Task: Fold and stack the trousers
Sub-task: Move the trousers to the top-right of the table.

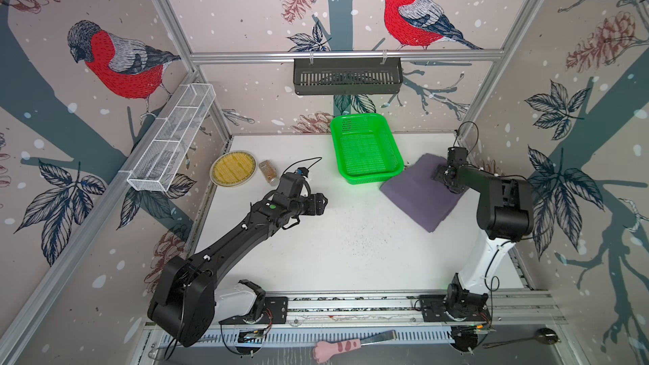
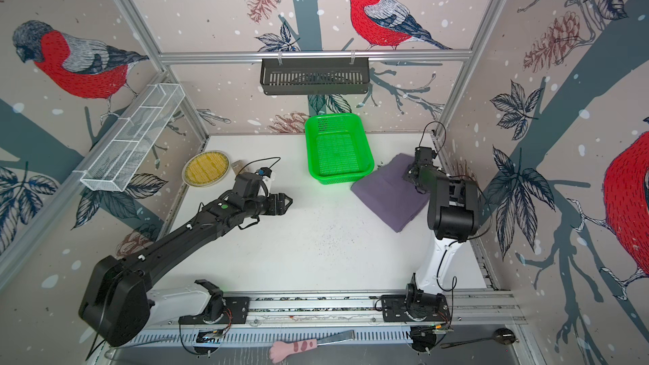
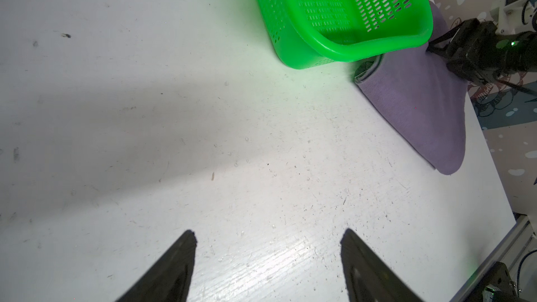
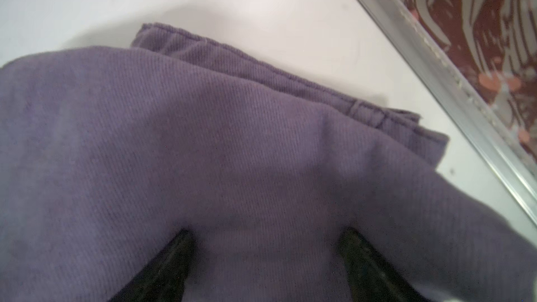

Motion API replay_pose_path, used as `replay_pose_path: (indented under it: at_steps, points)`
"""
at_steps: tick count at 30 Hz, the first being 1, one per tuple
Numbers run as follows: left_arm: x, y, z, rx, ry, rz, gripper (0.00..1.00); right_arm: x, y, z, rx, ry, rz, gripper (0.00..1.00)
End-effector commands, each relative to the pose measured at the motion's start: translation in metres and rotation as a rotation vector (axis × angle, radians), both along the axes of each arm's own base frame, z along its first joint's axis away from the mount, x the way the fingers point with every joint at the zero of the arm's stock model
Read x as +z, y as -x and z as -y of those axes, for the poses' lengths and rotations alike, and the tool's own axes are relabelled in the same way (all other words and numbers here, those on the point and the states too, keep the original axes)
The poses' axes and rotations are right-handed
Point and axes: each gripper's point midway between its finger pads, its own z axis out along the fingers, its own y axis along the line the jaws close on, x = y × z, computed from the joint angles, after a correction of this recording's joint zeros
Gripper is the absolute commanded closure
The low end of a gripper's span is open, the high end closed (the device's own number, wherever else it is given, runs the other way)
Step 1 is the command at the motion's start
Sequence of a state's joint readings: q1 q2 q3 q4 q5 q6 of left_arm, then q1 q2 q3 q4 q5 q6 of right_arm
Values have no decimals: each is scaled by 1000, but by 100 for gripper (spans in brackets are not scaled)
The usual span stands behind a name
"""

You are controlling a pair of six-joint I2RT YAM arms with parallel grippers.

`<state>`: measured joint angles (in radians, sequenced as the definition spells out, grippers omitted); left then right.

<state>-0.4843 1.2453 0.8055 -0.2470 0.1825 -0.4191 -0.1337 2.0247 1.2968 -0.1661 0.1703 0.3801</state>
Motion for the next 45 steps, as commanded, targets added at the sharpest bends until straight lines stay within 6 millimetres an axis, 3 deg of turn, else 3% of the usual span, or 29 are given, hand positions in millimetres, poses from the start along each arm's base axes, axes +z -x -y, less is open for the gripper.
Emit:
replay_pose_path:
  at_steps: [1,7,11,13,17,20,22,29,32,38,45]
  points:
    - [1,-3,-1,1,-4,8,22,-20,-15,-9,164,28,-106,18]
    - [-2,-2,-4,8,-31,-15,22,-31,-65,-13,298,55,-104,18]
    - [1,-3,-6,18,-41,-15,22,-23,-96,-16,367,36,-47,18]
    - [1,-2,-7,19,-50,-20,22,-4,-110,-21,394,57,-4,18]
    - [4,-4,-6,20,-48,-21,22,61,-122,-45,445,75,140,16]
    - [1,-5,-4,18,-40,-28,22,89,-107,-63,429,14,184,16]
    - [-1,-4,-2,5,-40,-37,22,90,-85,-76,402,-36,182,16]
    - [-4,-4,-5,-3,-67,-43,22,50,11,-104,244,-171,109,16]
    - [-4,-4,-5,-7,-77,-43,22,34,40,-106,243,-133,77,15]
    - [-7,-6,-3,-11,-65,-47,22,4,55,-72,220,-51,-19,14]
    - [-6,-8,-3,-6,-64,-47,22,-2,29,-50,330,46,-60,16]
